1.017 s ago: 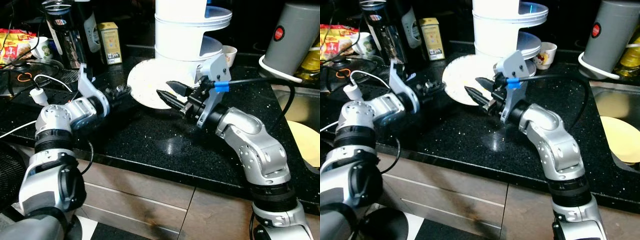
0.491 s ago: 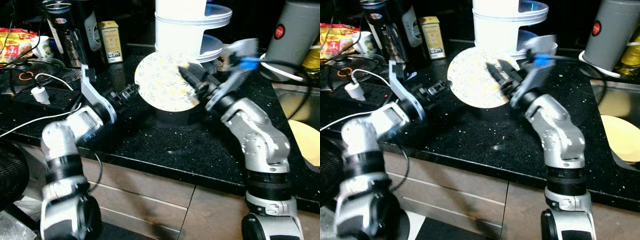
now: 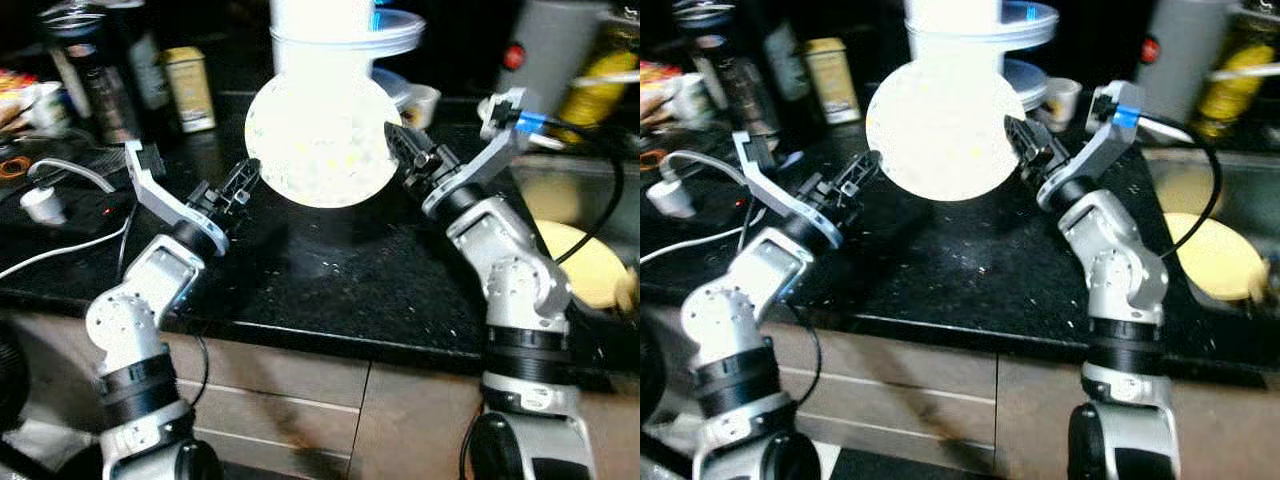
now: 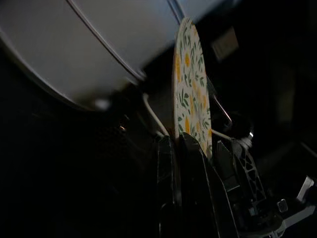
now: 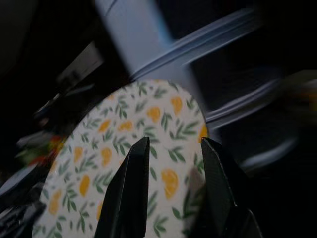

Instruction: Kitchen organization

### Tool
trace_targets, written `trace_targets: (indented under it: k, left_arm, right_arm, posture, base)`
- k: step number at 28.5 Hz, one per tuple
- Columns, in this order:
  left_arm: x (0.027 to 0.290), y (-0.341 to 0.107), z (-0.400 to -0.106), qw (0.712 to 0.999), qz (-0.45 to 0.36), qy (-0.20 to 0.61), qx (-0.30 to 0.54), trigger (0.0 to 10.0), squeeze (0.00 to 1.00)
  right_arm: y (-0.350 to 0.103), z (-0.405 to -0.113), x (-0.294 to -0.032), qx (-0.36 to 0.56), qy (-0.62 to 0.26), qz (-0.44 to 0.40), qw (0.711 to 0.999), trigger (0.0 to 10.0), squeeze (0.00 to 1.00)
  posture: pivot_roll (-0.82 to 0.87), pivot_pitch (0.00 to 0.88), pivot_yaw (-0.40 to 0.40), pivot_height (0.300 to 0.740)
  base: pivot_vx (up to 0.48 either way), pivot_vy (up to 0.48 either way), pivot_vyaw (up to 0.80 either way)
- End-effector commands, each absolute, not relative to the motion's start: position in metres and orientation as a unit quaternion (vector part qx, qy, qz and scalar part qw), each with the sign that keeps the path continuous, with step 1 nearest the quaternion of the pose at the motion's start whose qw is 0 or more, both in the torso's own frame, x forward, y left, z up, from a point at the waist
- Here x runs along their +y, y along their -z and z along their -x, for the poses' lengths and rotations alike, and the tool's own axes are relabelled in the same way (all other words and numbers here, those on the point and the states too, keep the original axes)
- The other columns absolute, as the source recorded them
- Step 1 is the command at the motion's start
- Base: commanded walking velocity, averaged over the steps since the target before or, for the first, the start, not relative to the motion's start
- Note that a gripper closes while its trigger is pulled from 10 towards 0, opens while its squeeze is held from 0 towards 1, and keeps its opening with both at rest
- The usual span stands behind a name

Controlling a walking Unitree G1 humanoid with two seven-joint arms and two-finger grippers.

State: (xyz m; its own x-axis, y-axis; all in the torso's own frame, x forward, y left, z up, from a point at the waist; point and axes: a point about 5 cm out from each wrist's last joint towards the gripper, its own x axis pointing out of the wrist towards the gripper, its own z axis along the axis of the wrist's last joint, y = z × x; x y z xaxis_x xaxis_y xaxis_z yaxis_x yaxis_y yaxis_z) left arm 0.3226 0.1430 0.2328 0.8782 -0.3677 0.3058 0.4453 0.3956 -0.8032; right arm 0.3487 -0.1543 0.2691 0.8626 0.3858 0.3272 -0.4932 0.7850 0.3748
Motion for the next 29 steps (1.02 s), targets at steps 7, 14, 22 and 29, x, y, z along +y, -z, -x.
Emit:
trace_targets:
  k: [7, 14, 22, 29]
  left_arm:
    - [0.149, -0.228, -0.316, 0.838, 0.498, 0.214, -0.063, 0.0, 0.00]
    - [0.149, -0.220, -0.315, 0.835, 0.509, 0.200, -0.059, 0.0, 0.00]
    - [0.145, -0.223, -0.314, 0.825, 0.519, 0.215, -0.062, 0.0, 0.00]
    - [0.147, -0.224, -0.314, 0.820, 0.527, 0.212, -0.069, 0.0, 0.00]
  right_arm:
    - [-0.276, -0.349, -0.153, -0.147, -0.246, -0.262, 0.922, 10.0, 0.00]
    - [-0.276, -0.350, -0.157, -0.149, -0.241, -0.269, 0.920, 10.0, 0.00]
    - [-0.263, -0.352, -0.155, -0.109, -0.263, -0.279, 0.917, 10.0, 0.00]
    - [-0.266, -0.346, -0.151, -0.114, -0.314, -0.345, 0.877, 10.0, 1.00]
  posture:
    - [0.02, 0.000, 0.017, 0.740]
    - [0.02, 0.000, 0.018, 0.740]
    - [0.02, 0.000, 0.011, 0.740]
    - [0.02, 0.000, 0.007, 0.740]
  base:
    - [0.000, 0.000, 0.00]
    - [0.000, 0.000, 0.00]
    - [0.000, 0.000, 0.00]
    - [0.000, 0.000, 0.00]
